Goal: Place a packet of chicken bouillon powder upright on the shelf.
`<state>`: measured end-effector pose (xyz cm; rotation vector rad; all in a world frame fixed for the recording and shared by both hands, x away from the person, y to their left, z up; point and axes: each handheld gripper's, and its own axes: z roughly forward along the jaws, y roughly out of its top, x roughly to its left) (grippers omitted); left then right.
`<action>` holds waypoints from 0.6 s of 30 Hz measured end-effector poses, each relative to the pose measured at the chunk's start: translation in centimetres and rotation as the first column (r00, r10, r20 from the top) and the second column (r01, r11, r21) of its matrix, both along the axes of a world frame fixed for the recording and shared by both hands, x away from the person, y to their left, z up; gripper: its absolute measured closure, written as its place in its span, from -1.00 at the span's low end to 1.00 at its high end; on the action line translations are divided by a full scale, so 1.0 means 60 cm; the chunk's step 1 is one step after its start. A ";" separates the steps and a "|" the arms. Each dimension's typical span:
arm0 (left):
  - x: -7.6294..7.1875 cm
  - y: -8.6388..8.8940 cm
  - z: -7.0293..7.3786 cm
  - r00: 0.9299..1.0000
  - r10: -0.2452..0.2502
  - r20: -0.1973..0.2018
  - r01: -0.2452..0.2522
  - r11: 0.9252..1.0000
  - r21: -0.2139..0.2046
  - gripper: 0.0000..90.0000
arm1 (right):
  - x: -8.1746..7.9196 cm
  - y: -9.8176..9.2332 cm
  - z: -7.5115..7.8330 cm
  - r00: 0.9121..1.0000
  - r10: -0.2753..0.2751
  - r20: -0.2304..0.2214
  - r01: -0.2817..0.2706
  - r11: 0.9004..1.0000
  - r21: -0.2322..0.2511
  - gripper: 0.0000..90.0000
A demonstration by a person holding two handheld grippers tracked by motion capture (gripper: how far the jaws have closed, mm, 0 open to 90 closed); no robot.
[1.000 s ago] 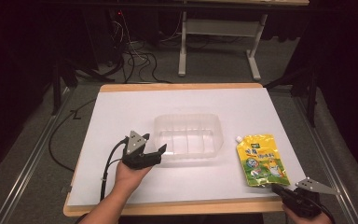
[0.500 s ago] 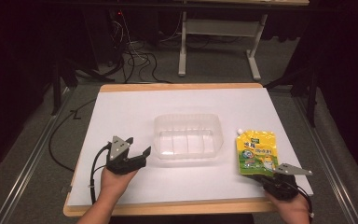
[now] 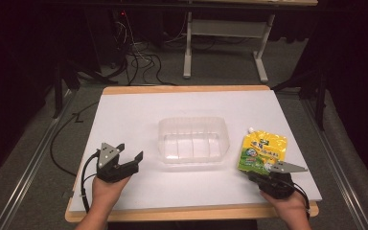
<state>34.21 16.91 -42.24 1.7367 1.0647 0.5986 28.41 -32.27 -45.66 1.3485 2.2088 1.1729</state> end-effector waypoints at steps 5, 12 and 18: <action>0.013 -0.024 0.000 0.999 -0.033 -0.001 0.033 0.999 0.002 -0.43 | -0.029 -0.031 0.020 0.996 -0.072 0.055 0.071 0.997 0.031 0.81; 0.016 -0.038 -0.004 0.998 -0.057 -0.007 0.057 0.998 0.024 -0.43 | -0.024 -0.092 0.021 0.969 -0.239 0.057 0.234 0.969 0.076 0.48; 0.005 -0.016 -0.006 0.999 -0.034 -0.012 0.035 0.999 0.023 -0.43 | 0.012 -0.117 0.018 0.947 -0.317 0.052 0.314 0.947 0.065 0.30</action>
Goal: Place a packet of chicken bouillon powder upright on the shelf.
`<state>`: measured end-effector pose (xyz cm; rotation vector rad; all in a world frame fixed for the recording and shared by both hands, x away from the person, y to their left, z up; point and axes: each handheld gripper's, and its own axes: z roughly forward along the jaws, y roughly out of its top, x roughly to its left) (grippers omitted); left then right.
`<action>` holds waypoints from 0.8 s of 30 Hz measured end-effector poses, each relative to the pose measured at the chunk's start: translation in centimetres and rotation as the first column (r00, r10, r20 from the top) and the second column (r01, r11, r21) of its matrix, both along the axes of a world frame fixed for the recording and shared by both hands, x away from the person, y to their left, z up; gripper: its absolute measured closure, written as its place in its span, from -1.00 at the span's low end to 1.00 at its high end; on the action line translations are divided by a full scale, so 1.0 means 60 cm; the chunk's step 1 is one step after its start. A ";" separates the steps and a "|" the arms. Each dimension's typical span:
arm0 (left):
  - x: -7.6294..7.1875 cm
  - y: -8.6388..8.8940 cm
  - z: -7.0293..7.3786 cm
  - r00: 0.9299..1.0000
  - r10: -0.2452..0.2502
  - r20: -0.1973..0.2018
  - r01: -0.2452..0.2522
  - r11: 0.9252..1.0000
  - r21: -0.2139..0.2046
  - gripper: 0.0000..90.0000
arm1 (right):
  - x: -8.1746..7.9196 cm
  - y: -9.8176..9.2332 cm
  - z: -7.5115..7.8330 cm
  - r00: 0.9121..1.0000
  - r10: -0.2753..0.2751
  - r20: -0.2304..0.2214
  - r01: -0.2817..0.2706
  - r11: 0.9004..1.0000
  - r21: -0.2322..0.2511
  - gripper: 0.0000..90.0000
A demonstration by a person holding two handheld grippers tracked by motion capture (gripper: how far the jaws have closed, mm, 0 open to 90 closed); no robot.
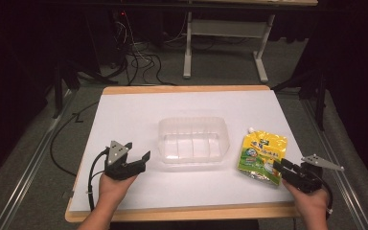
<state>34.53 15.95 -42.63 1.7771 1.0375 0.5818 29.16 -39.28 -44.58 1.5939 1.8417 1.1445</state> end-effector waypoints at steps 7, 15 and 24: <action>-0.028 0.025 -0.003 1.000 0.007 -0.003 -0.007 1.000 0.018 -0.43 | 0.065 -0.028 -0.012 0.997 -0.073 -0.009 0.073 0.997 0.012 0.05; -0.043 0.055 -0.008 1.000 0.025 -0.014 -0.025 1.000 0.018 -0.43 | 0.117 -0.061 -0.026 0.989 -0.142 -0.050 0.145 0.988 0.055 -0.07; -0.041 0.055 -0.010 1.000 0.019 -0.021 -0.019 1.000 0.021 -0.43 | 0.168 -0.085 -0.044 0.978 -0.178 -0.111 0.191 0.975 0.113 -0.09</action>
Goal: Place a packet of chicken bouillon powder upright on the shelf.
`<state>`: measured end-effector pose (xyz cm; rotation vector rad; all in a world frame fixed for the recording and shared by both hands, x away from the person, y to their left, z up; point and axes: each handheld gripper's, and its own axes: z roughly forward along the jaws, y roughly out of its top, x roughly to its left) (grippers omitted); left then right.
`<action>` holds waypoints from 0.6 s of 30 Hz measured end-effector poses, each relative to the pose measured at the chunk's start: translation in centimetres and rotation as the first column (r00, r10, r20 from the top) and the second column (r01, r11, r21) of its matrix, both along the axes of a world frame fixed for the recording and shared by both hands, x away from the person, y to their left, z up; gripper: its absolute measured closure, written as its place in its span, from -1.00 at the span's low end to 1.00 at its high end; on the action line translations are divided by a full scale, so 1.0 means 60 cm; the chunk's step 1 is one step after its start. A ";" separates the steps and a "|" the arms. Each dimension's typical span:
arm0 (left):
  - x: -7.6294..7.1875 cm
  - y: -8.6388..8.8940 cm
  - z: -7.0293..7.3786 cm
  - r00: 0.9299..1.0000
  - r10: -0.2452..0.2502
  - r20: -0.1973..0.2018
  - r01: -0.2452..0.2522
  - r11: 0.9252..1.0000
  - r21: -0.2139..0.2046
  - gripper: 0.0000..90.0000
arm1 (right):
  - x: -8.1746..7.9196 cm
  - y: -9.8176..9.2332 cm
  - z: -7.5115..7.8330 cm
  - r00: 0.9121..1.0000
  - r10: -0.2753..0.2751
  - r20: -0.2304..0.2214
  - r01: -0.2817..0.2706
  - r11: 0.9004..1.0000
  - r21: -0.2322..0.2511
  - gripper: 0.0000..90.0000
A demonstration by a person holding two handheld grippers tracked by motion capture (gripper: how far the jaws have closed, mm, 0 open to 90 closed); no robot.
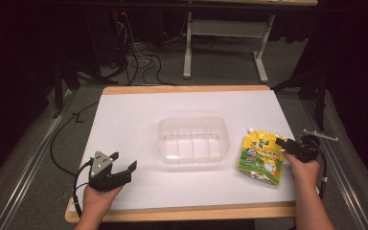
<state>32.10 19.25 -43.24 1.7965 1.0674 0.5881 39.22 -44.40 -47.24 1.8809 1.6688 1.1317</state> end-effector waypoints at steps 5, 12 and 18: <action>-0.001 -0.002 0.000 1.000 -0.001 0.004 0.001 1.000 0.004 -0.43 | 0.009 -0.015 -0.001 0.999 -0.038 0.019 0.037 0.998 0.043 -0.14; 0.000 -0.006 -0.003 1.000 -0.009 -0.002 0.009 1.000 0.013 -0.43 | 0.014 -0.027 -0.010 1.000 -0.025 -0.008 0.026 0.993 0.111 -0.14; -0.001 -0.010 -0.003 1.000 -0.017 0.001 0.017 1.000 0.017 -0.43 | 0.021 -0.028 -0.014 1.000 0.016 -0.024 -0.013 0.989 0.147 -0.06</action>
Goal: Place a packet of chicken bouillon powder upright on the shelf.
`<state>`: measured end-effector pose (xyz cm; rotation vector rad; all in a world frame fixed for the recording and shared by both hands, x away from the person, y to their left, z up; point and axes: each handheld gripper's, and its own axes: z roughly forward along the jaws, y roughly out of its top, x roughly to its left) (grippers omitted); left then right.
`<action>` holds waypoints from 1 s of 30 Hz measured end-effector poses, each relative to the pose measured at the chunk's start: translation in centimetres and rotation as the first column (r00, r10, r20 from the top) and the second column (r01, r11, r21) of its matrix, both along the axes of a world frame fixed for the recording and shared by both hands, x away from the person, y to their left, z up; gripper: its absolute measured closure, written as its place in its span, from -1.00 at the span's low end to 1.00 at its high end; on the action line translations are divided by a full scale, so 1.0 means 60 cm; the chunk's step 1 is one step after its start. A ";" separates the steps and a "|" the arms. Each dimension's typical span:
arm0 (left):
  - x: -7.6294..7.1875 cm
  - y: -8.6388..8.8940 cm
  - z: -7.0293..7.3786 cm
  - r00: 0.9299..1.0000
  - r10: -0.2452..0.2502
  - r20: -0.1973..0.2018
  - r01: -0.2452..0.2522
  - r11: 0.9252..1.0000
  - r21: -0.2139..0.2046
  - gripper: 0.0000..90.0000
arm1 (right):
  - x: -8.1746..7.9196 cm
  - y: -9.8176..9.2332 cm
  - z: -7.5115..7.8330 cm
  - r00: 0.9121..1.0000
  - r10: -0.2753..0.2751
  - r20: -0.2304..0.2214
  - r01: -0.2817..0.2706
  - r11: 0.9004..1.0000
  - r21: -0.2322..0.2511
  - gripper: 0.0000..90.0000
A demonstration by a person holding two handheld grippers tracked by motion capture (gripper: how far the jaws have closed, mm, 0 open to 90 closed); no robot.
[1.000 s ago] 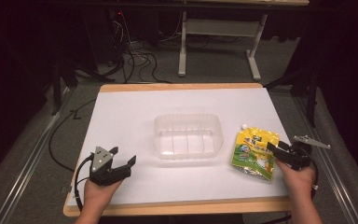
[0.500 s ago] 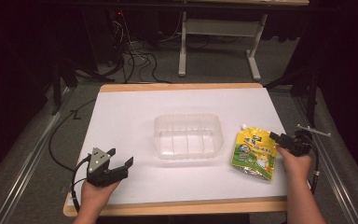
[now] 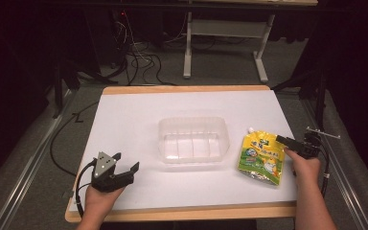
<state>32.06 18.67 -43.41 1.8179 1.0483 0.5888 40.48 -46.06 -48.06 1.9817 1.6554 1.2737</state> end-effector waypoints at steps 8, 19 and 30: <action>0.004 -0.007 -0.001 1.000 -0.011 -0.002 0.011 1.000 0.005 -0.43 | -0.015 -0.007 0.003 0.996 0.044 0.076 -0.050 0.996 0.077 0.17; 0.003 -0.016 -0.001 1.000 -0.013 0.013 0.013 1.000 0.028 -0.43 | -0.018 -0.001 -0.003 0.996 0.093 0.006 -0.093 0.990 0.110 0.28; 0.000 -0.009 0.002 1.000 -0.002 0.017 0.002 1.000 0.017 -0.43 | -0.016 0.008 -0.001 0.995 0.096 -0.026 -0.095 0.995 0.040 0.93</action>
